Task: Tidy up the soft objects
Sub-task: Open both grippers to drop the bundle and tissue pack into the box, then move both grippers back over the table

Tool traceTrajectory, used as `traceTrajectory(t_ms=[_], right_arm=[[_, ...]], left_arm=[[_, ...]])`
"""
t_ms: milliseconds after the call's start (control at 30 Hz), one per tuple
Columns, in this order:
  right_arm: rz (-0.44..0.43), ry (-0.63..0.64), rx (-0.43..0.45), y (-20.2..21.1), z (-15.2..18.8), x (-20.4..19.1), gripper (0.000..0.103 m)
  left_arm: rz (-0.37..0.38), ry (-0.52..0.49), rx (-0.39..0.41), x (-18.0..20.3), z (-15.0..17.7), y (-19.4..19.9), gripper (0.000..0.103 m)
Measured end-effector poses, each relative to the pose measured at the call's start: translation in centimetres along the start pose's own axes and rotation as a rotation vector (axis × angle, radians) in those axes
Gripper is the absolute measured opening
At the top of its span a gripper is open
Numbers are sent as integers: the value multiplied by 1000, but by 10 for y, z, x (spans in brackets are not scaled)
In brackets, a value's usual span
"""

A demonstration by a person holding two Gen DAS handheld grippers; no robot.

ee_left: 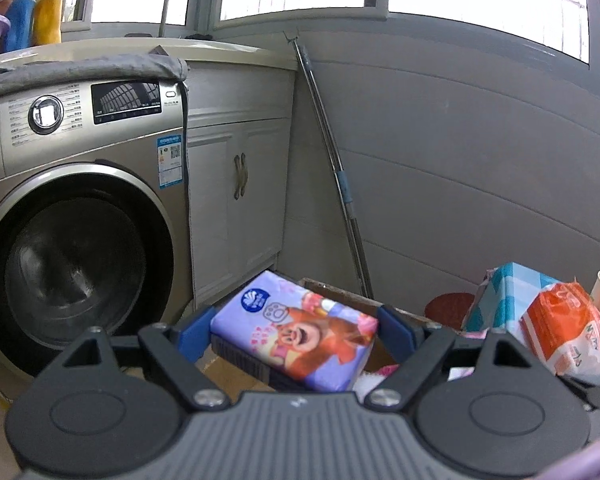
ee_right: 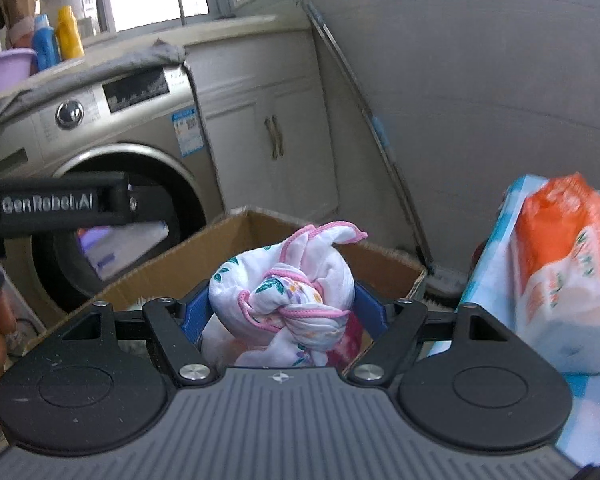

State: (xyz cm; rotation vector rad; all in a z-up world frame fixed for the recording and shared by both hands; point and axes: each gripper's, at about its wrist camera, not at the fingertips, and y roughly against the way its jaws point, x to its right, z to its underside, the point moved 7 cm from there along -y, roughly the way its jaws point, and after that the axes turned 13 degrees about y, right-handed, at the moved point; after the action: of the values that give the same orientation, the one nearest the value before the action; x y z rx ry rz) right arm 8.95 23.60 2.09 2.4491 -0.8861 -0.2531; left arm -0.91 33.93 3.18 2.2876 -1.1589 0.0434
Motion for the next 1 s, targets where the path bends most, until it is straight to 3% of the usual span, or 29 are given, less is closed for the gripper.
traceTrajectory(t_ms=[367, 600, 1000], right_arm=[[7, 1, 30, 40, 11, -5, 101], [83, -25, 61, 76, 15, 5, 101], [180, -92, 33, 108, 48, 34, 101]], left_arm=[[25, -31, -14, 10, 5, -2, 89], [59, -65, -31, 23, 13, 6, 90], [83, -139, -36, 48, 33, 21, 97]])
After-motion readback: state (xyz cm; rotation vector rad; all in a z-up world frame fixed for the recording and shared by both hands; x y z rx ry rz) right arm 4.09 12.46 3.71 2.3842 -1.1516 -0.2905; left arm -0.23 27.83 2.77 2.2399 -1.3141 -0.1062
